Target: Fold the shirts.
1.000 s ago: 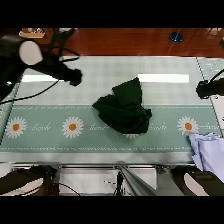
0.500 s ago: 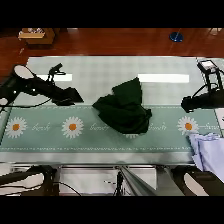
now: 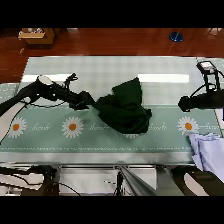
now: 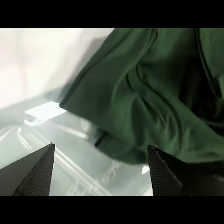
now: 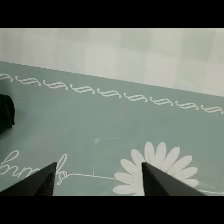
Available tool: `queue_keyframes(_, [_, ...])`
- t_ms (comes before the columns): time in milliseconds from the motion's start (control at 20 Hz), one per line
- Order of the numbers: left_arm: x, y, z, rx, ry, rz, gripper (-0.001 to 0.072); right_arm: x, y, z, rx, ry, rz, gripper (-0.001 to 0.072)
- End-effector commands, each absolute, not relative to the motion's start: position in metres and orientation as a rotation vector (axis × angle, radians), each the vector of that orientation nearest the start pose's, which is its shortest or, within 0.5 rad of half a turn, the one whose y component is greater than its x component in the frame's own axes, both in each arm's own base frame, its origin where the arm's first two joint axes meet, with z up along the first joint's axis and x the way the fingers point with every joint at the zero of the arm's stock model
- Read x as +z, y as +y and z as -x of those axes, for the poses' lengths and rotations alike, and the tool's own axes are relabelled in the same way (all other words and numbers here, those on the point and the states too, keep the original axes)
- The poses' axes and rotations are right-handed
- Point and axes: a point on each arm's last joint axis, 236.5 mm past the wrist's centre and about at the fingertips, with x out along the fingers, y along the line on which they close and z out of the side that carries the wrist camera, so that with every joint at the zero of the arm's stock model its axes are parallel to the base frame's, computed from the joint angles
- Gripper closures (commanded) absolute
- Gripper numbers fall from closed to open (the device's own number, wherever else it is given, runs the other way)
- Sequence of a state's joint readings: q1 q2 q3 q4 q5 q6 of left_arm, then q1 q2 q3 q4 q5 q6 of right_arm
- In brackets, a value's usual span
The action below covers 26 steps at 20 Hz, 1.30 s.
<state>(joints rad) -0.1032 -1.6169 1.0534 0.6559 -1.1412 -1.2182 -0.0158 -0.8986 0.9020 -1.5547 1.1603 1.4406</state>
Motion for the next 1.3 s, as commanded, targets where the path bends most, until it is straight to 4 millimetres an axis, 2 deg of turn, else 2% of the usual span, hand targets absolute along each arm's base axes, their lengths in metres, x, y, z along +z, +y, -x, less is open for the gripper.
queue_keyframes(0, [-0.078, -0.220, -0.364, -0.630, 1.466, 0.617, 0.0026, 0.046, 0.000, -0.314, 0.059, 1.135, 0.067, 0.0096])
queue_keyframes(200, [-0.074, -0.236, -0.379, -0.669, 1.446, 0.586, 0.0027, 0.046, 0.000, -0.314, 0.058, 1.133, 0.065, 0.0104])
queue_keyframes(300, [-0.075, -0.247, -0.379, -0.701, 1.466, 0.572, 0.0027, 0.046, 0.000, -0.314, 0.058, 1.133, 0.065, 0.0104])
queue_keyframes(500, [-0.081, -0.266, -0.355, -0.794, 1.580, 0.538, 0.0041, 0.046, 0.000, -0.314, 0.057, 1.133, 0.065, 0.0104])
queue_keyframes(550, [-0.083, -0.269, -0.350, -0.800, 1.605, 0.538, 0.0074, 0.046, 0.000, -0.314, 0.058, 1.133, 0.066, 0.0104])
queue_keyframes(700, [-0.090, -0.274, -0.335, -0.827, 1.670, 0.535, 0.0581, 0.046, 0.000, -0.314, 0.058, 1.133, 0.065, 0.0104])
queue_keyframes(750, [-0.092, -0.274, -0.331, -0.835, 1.689, 0.536, 0.0682, 0.046, 0.000, -0.314, 0.058, 1.134, 0.066, 0.0104])
queue_keyframes(900, [-0.085, -0.269, -0.328, -0.862, 1.701, 0.538, 0.0683, 0.044, -0.002, -0.310, 0.053, 1.153, 0.073, 0.0104])
queue_keyframes(1000, [-0.072, -0.262, -0.334, -0.875, 1.682, 0.544, 0.0683, 0.040, -0.015, -0.301, 0.012, 1.194, 0.104, 0.0105])
queue_keyframes(1100, [-0.058, -0.255, -0.342, -0.876, 1.641, 0.546, 0.0684, 0.027, -0.021, -0.293, -0.019, 1.227, -0.006, 0.0107])
queue_keyframes(1150, [-0.051, -0.252, -0.345, -0.876, 1.620, 0.546, 0.0683, 0.018, -0.012, -0.289, 0.008, 1.239, -0.115, 0.0107])
queue_keyframes(1250, [-0.037, -0.249, -0.349, -0.880, 1.585, 0.540, 0.0684, 0.005, 0.025, -0.288, 0.157, 1.214, -0.347, 0.0104])
